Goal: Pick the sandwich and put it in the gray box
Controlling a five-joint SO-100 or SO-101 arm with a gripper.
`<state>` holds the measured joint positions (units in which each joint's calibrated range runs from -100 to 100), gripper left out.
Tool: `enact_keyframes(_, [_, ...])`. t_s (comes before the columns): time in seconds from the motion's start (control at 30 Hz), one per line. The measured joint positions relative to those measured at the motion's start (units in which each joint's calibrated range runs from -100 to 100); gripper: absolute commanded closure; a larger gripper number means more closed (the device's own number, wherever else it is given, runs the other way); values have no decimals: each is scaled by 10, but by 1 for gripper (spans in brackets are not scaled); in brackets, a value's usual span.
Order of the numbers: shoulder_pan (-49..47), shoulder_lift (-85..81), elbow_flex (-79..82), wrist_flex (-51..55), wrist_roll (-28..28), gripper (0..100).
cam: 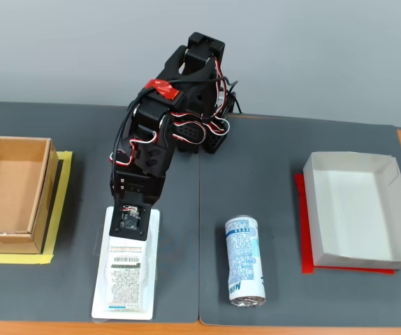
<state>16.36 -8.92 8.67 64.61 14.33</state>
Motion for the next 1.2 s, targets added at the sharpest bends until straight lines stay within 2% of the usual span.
enact_keyframes(0.17, [0, 27, -15, 3, 0, 98])
enact_keyframes(0.23, [-1, 28, -15, 4, 0, 94])
enact_keyframes(0.4, [-22, 28, -16, 6, 0, 66])
enact_keyframes(0.5, [-27, 28, -16, 6, 0, 56])
enact_keyframes(1.2, [-53, 58, -16, 5, 0, 56])
